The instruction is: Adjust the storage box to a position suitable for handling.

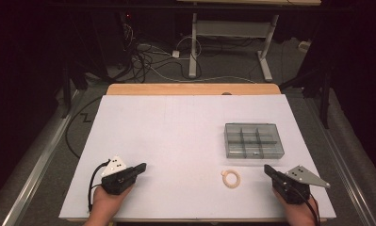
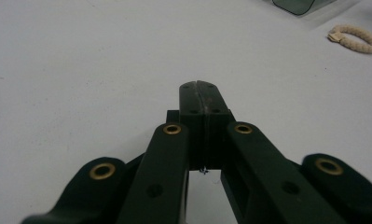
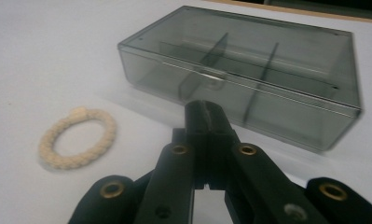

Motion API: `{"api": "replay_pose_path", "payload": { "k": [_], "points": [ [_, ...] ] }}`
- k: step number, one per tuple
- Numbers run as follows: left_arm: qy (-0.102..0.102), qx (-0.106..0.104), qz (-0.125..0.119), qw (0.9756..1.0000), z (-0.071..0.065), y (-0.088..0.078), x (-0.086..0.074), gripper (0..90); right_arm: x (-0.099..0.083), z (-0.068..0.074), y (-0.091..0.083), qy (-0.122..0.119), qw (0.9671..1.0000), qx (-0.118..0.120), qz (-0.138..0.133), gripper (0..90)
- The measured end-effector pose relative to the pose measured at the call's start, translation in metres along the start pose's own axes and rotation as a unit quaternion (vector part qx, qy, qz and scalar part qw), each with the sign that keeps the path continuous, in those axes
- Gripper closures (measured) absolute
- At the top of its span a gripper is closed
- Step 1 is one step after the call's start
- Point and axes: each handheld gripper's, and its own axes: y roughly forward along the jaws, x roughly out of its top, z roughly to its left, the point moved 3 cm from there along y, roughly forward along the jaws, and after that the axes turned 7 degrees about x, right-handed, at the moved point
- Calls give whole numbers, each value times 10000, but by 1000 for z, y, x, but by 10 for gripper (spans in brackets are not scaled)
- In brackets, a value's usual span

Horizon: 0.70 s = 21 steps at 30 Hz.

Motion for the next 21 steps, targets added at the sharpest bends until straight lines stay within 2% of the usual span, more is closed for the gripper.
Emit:
{"api": "replay_pose_path", "payload": {
  "k": [12, 21],
  "points": [
    [6, 48, 6, 10000, -1, 0, 1, 878, -7, -32, -18, 278, 9991, -335, -12, 900],
    [-124, 53, 103, 9999, 3, 2, 1, 879, -8, -54, -14, 436, 9973, -569, 130, 900]
  ]
}}
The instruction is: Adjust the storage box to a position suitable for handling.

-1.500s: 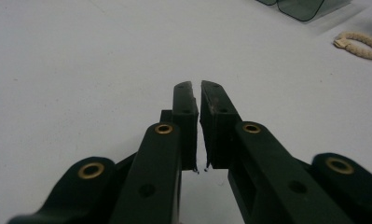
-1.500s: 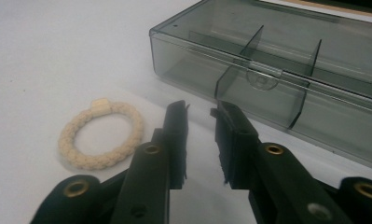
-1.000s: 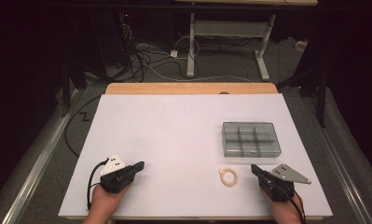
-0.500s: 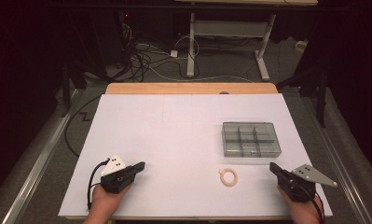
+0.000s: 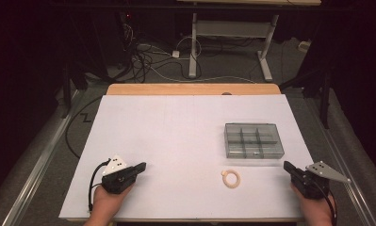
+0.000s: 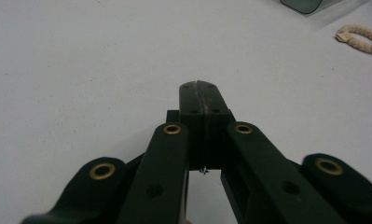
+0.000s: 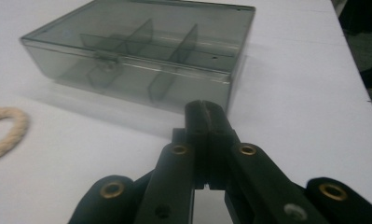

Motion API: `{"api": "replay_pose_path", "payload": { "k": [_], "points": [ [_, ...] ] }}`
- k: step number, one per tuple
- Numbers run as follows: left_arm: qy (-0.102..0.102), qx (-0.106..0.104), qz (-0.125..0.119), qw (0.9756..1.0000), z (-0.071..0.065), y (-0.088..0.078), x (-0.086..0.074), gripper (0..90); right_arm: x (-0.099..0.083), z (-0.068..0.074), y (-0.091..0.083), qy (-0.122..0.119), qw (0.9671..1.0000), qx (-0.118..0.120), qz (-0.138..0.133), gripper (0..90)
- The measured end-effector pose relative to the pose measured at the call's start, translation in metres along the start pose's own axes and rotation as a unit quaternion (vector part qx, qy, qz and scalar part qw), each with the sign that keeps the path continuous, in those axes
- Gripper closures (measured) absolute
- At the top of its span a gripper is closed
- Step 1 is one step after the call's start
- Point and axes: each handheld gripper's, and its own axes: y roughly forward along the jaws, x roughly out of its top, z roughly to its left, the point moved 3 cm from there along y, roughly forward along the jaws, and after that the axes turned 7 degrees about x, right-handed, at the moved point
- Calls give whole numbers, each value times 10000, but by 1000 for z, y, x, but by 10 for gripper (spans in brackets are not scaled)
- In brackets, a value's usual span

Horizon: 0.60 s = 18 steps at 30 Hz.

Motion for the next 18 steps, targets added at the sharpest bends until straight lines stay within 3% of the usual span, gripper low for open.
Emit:
{"api": "replay_pose_path", "payload": {
  "k": [9, 14, 18],
  "points": [
    [-50, -6, 10, 10000, 0, 1, 0, 879, 26, -34, 22, 103, 9995, -285, 91, 900],
    [-9, -47, 1, 10000, 0, 0, 0, 879, 42, -40, 46, 175, 9996, -177, 131, 900],
    [-9, -57, 11, 10000, 0, 0, 0, 879, 51, -46, 60, 188, 9994, -223, 189, 900]
  ]
}}
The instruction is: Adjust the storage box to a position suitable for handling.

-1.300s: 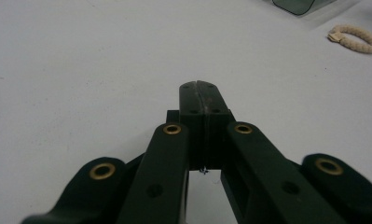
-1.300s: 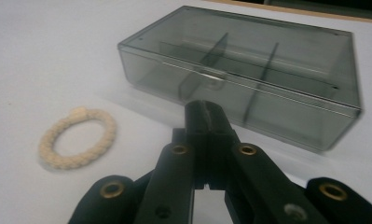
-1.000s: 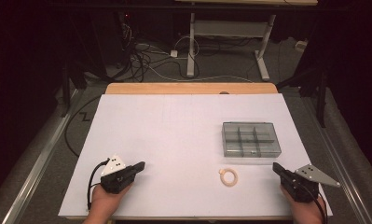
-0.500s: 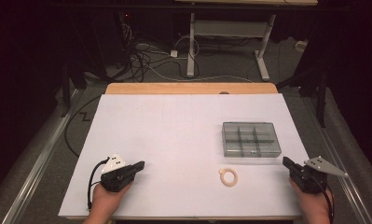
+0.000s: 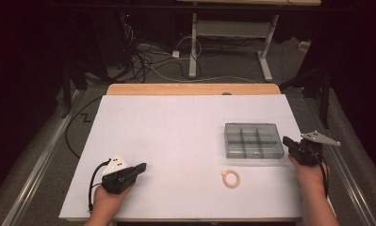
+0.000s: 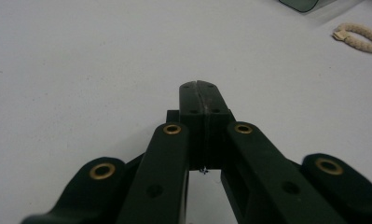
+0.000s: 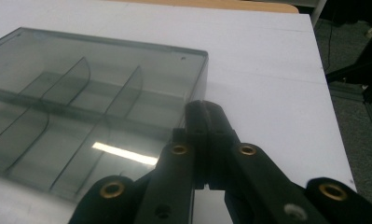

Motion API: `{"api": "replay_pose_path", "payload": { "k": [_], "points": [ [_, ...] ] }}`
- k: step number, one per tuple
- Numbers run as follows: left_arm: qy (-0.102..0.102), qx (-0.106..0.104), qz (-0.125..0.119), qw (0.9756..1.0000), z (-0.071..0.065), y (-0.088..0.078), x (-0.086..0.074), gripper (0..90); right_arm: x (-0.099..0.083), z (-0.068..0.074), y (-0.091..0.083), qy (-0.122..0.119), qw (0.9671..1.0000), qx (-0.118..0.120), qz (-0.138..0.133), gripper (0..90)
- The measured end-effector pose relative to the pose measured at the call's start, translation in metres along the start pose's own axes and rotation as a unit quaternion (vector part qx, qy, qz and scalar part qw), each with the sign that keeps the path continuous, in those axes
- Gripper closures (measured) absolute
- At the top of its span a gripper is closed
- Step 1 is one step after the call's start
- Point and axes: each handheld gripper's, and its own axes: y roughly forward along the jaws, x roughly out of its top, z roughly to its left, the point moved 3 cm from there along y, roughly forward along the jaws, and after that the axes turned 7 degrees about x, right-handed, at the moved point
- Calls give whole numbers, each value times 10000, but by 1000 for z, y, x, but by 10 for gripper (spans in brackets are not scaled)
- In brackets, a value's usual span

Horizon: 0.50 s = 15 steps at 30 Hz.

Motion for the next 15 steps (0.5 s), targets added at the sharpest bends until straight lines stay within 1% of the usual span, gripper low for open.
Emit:
{"api": "replay_pose_path", "payload": {
  "k": [1, 5, 7, 8, 9, 11, 12, 15],
  "points": [
    [-4, -3, -3, 10000, 0, 0, 0, 879, 2, -2, 3, 0, 10000, -7, -9, 900],
    [3, 2, -7, 10000, 0, 0, 0, 879, 8, -11, 13, 66, 9999, -39, 109, 900],
    [4, 0, -7, 10000, 0, 0, 0, 879, 11, -15, 19, 105, 9999, 7, 79, 900],
    [3, -4, -5, 10000, 0, 0, 0, 879, 12, -16, 21, 132, 9998, 32, 133, 900],
    [-7, -9, -3, 10000, 0, 0, 0, 879, 13, -17, 24, 149, 9997, 29, 180, 900],
    [-14, -11, 1, 10000, 0, 0, 0, 879, 14, -17, 26, 146, 9997, 26, 190, 900],
    [-14, -11, 0, 10000, 0, 0, 0, 879, 16, -18, 31, 128, 9997, 53, 217, 900],
    [-1, 4, -3, 10000, 0, 0, 0, 879, 16, -19, 36, 129, 9997, 91, 196, 900]
  ]
}}
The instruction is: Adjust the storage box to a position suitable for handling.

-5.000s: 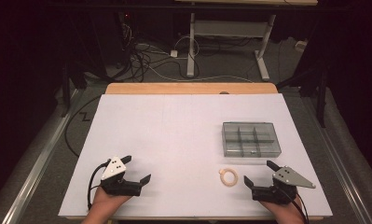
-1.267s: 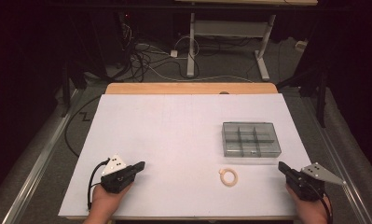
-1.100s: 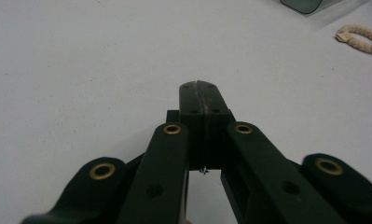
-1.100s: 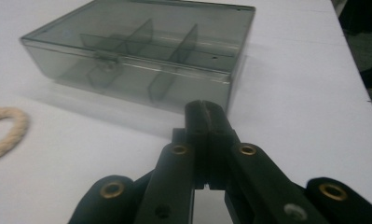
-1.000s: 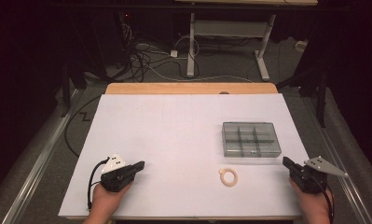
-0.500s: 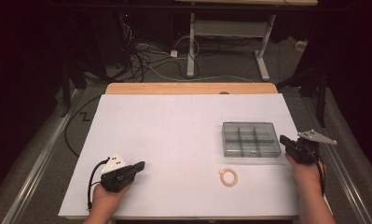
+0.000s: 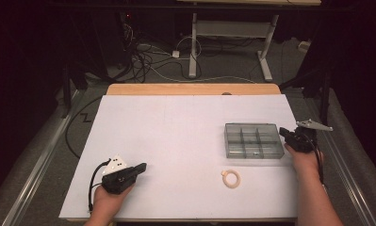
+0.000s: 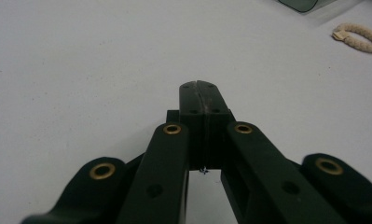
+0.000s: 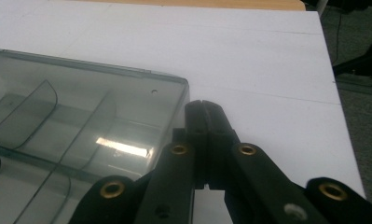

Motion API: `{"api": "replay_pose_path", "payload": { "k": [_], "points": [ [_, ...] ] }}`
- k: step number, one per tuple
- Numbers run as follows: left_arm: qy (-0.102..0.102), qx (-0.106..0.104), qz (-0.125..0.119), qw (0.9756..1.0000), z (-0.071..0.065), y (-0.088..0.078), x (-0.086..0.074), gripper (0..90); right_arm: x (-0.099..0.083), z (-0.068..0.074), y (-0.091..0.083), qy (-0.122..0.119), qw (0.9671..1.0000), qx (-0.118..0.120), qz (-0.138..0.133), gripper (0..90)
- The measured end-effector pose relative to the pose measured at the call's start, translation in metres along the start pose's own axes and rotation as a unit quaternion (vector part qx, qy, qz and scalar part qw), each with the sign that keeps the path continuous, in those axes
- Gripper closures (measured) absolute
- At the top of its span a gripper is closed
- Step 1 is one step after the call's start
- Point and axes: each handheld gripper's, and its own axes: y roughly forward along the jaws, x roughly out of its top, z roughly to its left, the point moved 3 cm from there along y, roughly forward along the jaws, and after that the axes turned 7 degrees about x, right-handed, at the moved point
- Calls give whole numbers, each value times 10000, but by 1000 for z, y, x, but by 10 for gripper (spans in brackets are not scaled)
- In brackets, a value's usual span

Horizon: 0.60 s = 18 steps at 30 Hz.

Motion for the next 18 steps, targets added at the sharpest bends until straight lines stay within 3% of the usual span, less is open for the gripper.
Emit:
{"api": "replay_pose_path", "payload": {
  "k": [18],
  "points": [
    [16, -20, -20, 10000, 0, -1, 0, 879, -2, 0, 9, -15, 9999, 33, 100, 900]
  ]
}}
